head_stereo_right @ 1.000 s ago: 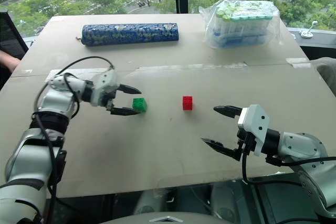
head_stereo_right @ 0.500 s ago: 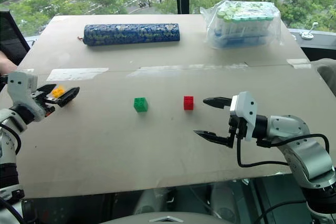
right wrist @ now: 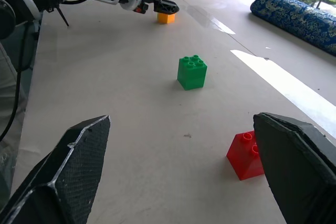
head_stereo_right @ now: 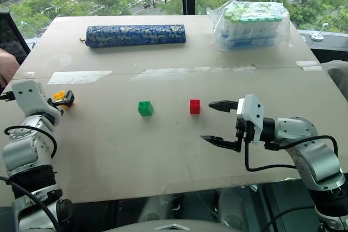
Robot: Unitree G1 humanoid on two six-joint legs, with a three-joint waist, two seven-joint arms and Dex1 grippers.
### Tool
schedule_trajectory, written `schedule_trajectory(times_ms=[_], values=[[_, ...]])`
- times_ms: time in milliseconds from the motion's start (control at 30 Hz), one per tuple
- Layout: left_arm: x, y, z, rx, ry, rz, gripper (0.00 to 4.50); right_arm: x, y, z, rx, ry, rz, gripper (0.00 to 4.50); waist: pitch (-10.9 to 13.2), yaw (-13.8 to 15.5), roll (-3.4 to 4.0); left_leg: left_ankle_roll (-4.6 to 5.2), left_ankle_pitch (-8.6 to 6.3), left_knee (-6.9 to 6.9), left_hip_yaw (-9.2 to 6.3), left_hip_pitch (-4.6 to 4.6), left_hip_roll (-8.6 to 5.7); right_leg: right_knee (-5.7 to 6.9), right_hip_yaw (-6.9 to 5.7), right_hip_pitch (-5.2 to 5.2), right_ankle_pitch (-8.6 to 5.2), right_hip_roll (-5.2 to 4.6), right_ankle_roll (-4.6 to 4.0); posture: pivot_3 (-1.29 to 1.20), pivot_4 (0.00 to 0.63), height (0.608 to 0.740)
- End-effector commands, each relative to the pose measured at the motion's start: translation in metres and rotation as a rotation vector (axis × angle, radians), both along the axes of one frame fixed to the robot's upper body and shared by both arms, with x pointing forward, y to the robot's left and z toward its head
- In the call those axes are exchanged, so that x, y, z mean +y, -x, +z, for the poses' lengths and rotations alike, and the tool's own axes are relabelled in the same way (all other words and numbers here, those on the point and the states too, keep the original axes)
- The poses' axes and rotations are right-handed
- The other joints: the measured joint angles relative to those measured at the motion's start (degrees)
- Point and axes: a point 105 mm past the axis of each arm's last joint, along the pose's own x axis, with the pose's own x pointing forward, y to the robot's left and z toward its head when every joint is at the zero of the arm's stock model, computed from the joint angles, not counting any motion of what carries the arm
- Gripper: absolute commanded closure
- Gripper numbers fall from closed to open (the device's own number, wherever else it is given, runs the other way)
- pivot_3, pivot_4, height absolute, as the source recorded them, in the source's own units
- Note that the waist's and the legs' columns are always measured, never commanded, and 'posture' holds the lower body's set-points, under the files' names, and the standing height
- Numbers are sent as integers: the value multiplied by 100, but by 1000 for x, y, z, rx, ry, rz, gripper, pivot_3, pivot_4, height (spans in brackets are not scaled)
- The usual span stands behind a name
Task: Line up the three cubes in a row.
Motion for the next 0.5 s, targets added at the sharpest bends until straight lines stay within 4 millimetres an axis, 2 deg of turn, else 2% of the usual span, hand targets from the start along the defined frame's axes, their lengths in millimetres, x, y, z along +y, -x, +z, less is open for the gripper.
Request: schedule_trajectory(times_ms=[33, 100, 133, 200, 333, 433, 500], values=[[7, -6, 8, -58, -29, 35, 853, 1, 2, 10, -54, -8, 9, 0, 0, -11, 0, 0, 0, 0, 0, -1, 0, 0, 0, -1, 1, 1, 1, 0, 150, 740], [6, -9, 7, -79, -21, 30, 1714, 0, 2, 10, -56, -5, 5, 0, 0, -20, -1, 0, 0, 0, 0, 0, 0, 0, 0, -1, 2, 1, 3, 0, 150, 740], [6, -9, 6, -76, -32, 31, 2388, -1, 3, 10, -57, -3, 2, 0, 0, -24, -1, 0, 0, 0, 0, 0, 1, 0, 0, -1, 2, 1, 4, 0, 150, 740], [4, -11, 5, -86, -37, 18, 3114, -2, 2, 11, -60, 0, -6, 0, 0, -25, -1, 0, 0, 0, 0, 0, 1, 0, 0, -1, 3, 0, 4, 0, 150, 740], [-4, -12, 12, -134, -38, -62, 3186, -3, 3, 10, -60, 1, -15, 0, 0, -22, -1, 0, 0, 0, 0, 0, 1, 0, -1, -1, 3, -3, 4, 0, 150, 740], [-53, -17, 24, -166, 22, -474, 3186, -3, 4, 9, -58, -4, -23, 0, 0, -28, -1, -1, -1, 0, 2, -1, 1, 0, 0, -2, 3, -8, 2, 0, 150, 740], [-87, -9, 29, -129, -44, -776, 3186, -2, 5, 8, -59, -5, -24, 0, 0, -28, 0, -3, -1, 0, 1, -6, 1, 0, -4, -5, -9, -12, -19, 0, 150, 740]])
